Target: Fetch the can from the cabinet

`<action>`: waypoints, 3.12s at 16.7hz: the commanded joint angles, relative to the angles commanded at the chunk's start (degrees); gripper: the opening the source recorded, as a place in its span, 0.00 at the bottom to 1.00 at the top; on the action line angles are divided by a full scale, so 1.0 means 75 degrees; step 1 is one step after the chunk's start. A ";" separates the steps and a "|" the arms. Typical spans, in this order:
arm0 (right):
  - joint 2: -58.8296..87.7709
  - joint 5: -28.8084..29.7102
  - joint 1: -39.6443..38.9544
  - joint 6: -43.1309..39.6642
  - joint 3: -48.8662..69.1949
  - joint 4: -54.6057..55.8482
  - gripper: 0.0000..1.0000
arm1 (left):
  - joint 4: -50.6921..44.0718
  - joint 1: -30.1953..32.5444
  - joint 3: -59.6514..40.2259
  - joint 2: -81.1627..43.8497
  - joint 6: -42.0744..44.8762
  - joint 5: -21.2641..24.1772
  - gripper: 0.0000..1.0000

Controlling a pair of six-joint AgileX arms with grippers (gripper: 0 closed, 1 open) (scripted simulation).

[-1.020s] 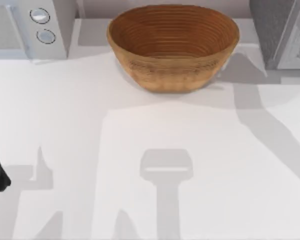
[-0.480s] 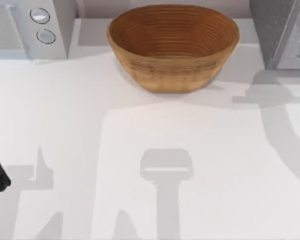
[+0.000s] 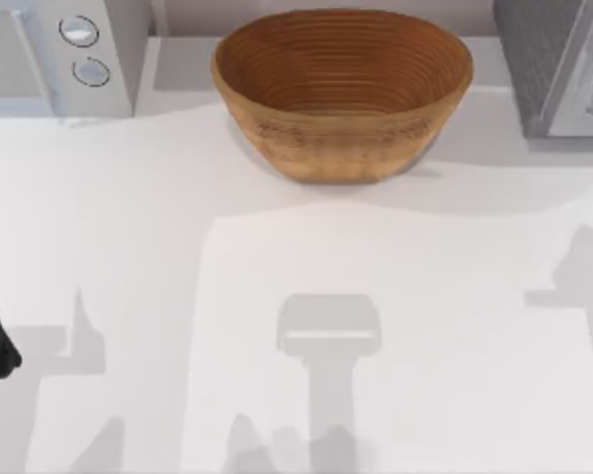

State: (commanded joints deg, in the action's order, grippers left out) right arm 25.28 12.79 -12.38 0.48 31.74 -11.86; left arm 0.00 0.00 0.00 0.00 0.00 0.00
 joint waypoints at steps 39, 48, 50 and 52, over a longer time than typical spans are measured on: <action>0.8278 -1.1069 0.4812 -1.5765 -0.0358 -0.5876 0.00 | 0.0000 0.0000 0.0000 0.0000 0.0000 0.0000 1.00; 1.2982 -1.4574 0.5889 -2.1844 0.0964 -0.8947 0.00 | 0.0000 0.0000 0.0000 0.0000 0.0000 0.0000 1.00; 1.3567 -1.5000 0.6017 -2.2590 0.1120 -0.9330 0.00 | 0.0000 0.0000 0.0000 0.0000 0.0000 0.0000 1.00; 1.3934 -1.5266 0.6097 -2.3058 0.1218 -0.9572 0.00 | 0.0000 0.0000 0.0000 0.0000 0.0000 0.0000 1.00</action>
State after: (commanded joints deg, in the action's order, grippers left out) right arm 129.79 -101.71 33.34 -172.45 40.87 -83.65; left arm 0.00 0.00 0.00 0.00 0.00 0.00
